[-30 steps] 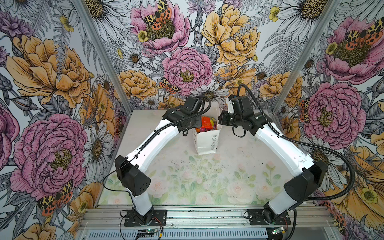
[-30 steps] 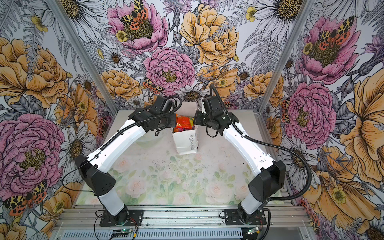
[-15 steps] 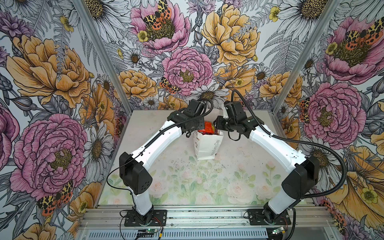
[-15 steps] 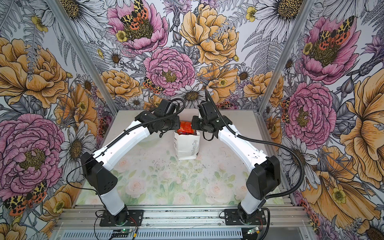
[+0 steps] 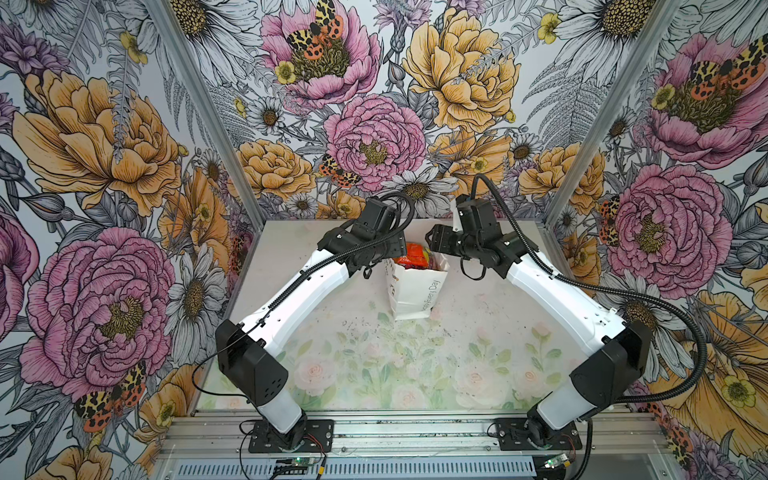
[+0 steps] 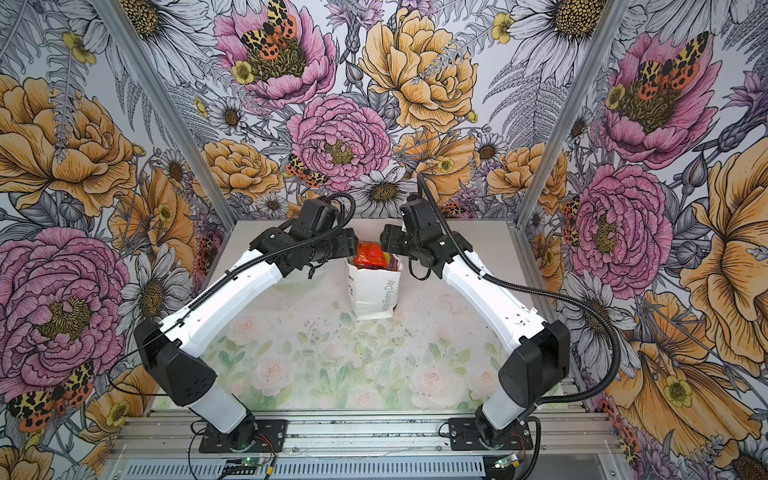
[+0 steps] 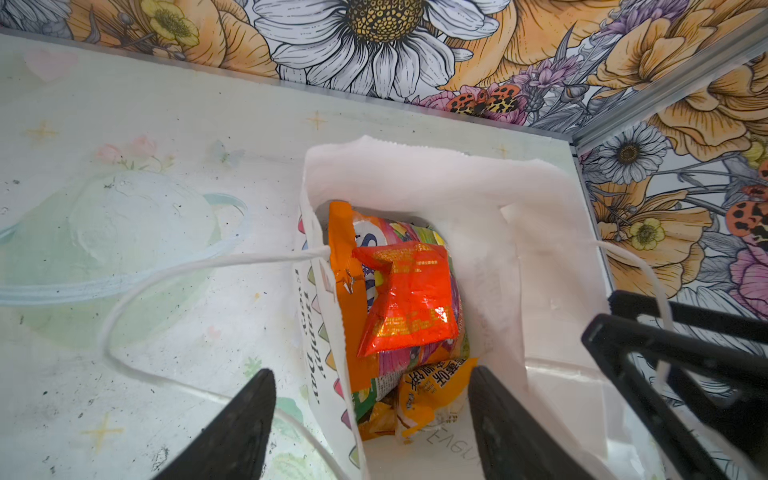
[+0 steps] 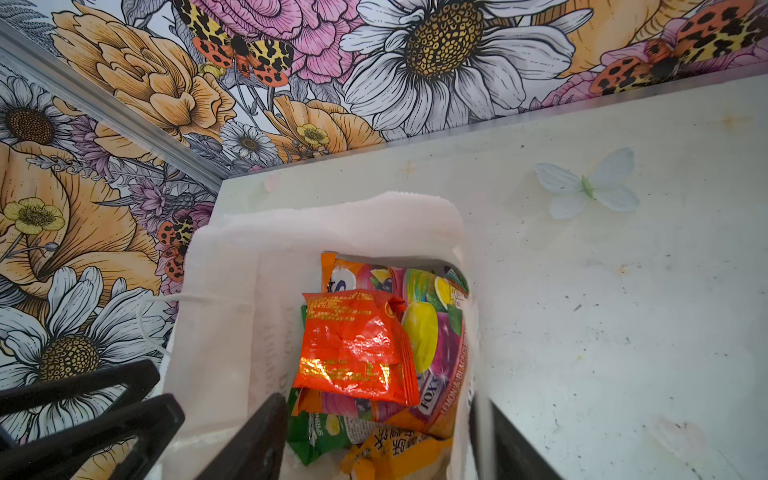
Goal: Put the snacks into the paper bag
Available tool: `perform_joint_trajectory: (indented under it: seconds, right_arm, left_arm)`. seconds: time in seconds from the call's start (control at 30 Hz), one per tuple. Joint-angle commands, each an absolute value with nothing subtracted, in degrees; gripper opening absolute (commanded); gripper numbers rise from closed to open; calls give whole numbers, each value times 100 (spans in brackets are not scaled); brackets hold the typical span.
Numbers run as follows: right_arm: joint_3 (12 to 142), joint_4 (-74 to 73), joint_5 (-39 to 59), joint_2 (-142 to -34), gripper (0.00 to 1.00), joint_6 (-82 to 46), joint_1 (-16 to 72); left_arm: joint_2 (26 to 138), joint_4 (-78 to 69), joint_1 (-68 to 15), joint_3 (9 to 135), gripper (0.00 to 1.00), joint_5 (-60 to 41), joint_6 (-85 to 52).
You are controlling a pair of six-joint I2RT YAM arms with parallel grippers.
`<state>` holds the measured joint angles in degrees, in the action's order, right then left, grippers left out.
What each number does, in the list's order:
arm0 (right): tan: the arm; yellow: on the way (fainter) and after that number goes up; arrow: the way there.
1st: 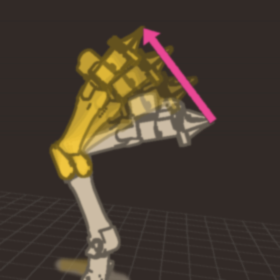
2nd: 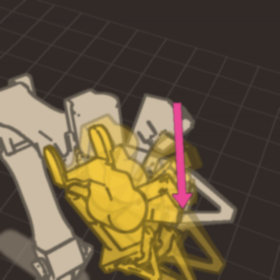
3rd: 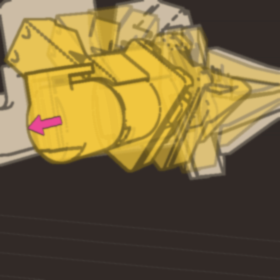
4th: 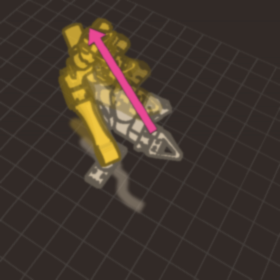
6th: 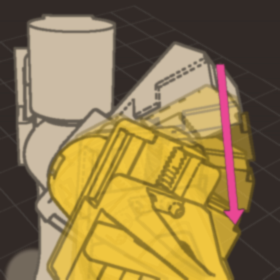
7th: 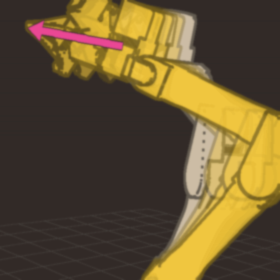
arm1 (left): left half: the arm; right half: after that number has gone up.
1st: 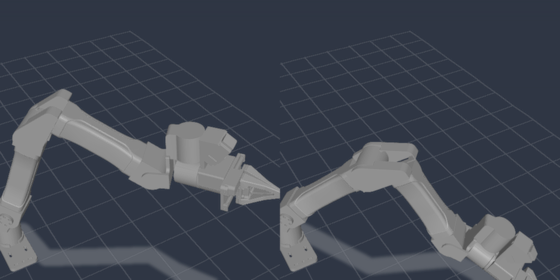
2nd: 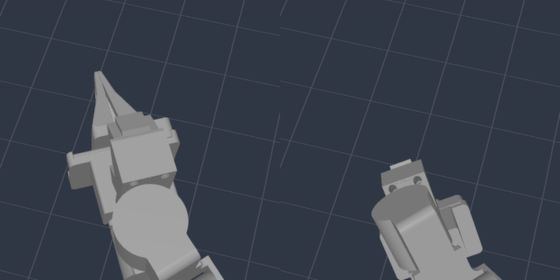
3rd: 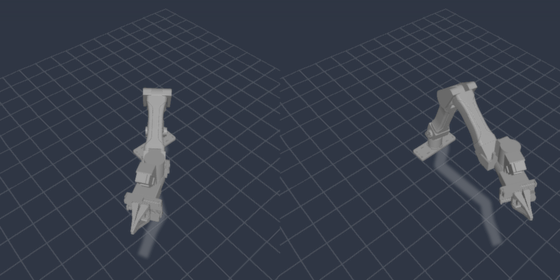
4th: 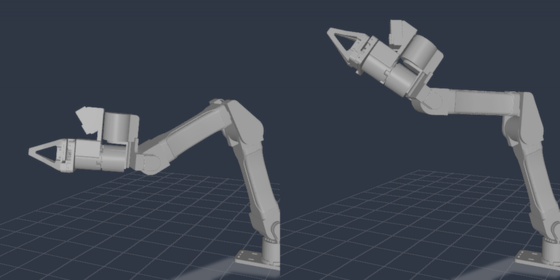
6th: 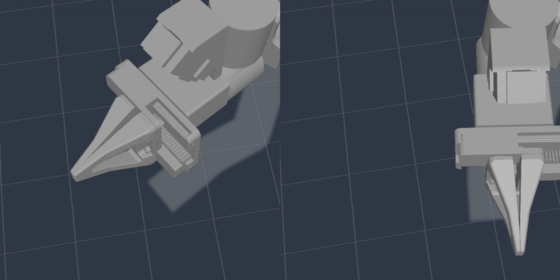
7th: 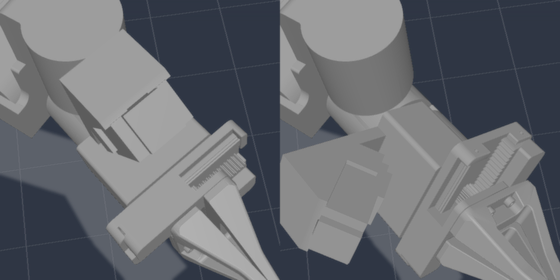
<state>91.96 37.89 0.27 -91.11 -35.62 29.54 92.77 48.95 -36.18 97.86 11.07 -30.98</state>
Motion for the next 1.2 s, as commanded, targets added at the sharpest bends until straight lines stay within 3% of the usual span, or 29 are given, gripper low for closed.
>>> perform_joint_trajectory:
  seconds: [0.0,0.3,0.47,0.77,1.0,1.17]
  right_arm:
    - [9250,3783,-187,-8789,72,-3442,2894]
    - [9260,3884,-224,-8370,82,-3176,2800]
    - [9063,3896,-596,-7931,84,-2877,2697]
    - [8084,3599,-2025,-6958,87,-2125,2384]
    - [6568,2726,-2961,-6203,90,-1868,2151]
    - [5121,1307,-3126,-5716,90,-1177,2095]
  left_arm:
    - [8913,4419,-3536,9602,82,1141,-3043]
    - [7931,3804,-3414,8828,99,1694,-2828]
    - [6921,3182,-3110,7864,99,2070,-2851]
    - [5658,2568,-3192,6280,99,4527,-2399]
    - [5073,783,-3079,4596,99,5193,-1459]
    - [4883,-1706,-2953,2971,99,5147,118]
